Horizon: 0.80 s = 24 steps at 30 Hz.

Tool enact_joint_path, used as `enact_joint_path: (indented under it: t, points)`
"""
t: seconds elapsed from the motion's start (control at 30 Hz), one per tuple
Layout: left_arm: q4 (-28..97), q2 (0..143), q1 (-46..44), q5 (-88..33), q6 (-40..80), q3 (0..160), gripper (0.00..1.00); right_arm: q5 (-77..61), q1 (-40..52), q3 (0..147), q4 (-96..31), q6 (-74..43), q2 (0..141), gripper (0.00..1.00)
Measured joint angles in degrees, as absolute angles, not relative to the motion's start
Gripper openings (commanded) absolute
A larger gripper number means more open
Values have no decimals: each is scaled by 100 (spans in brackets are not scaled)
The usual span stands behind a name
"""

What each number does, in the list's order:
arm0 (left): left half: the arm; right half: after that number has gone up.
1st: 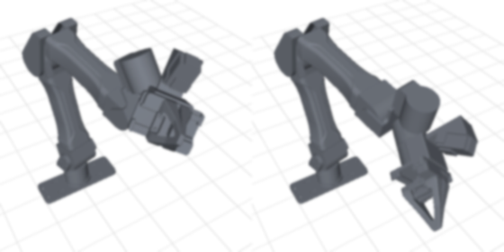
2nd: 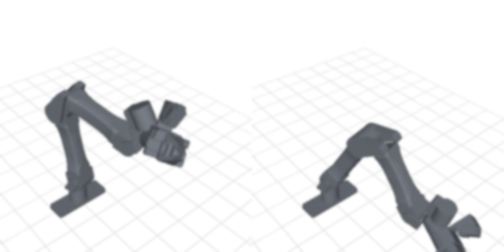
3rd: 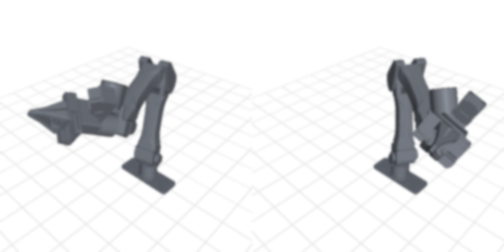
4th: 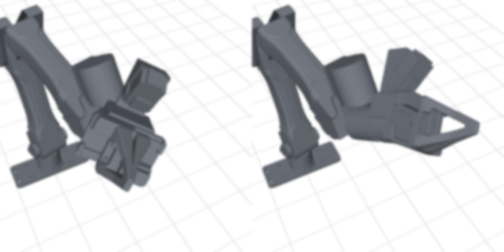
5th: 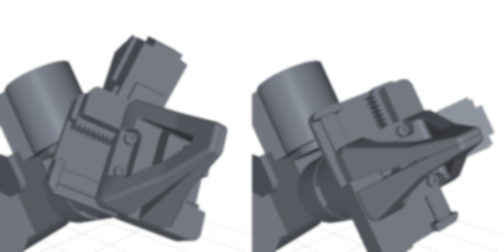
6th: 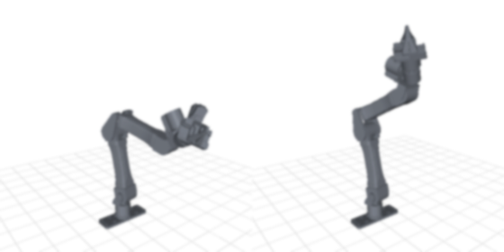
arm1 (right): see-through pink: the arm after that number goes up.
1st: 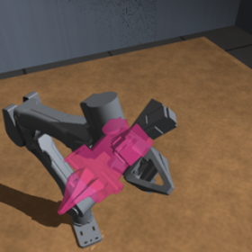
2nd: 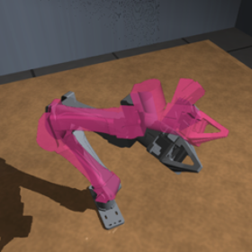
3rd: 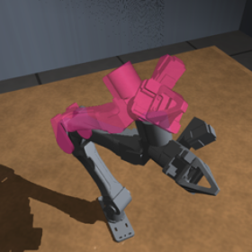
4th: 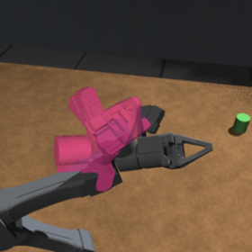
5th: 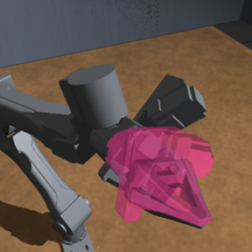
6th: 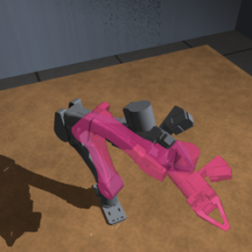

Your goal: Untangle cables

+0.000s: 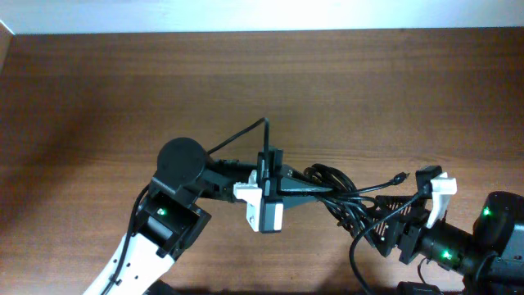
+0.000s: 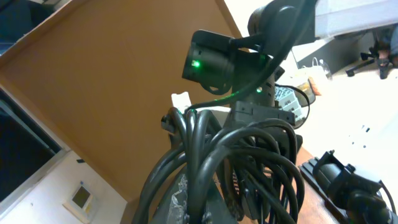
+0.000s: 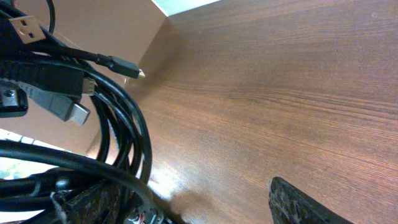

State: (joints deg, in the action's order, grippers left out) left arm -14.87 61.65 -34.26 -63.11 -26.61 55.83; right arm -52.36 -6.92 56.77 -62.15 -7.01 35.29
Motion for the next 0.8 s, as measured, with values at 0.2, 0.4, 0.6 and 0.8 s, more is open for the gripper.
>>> enact_joint_path:
  t: [0.2, 0.4, 0.6, 0.8]
  points:
    - [-1671, 6167, -3826, -6114, -2222, 5583, 0, -5035, -692, 5675, -5957, -685, 3531, 74]
    - [-1577, 6187, -3889, -5975, -2198, 5581, 0, -4134, -692, 5690, -6246, -1087, 3535, 74]
    - [-1503, 6193, -3822, -5822, -2165, 5529, 0, -3540, -685, 5760, -6499, -1680, 3533, 74]
    - [-1059, 6132, -3334, -5865, -2117, 5518, 0, -3454, -685, 5771, -6541, -1796, 3535, 74]
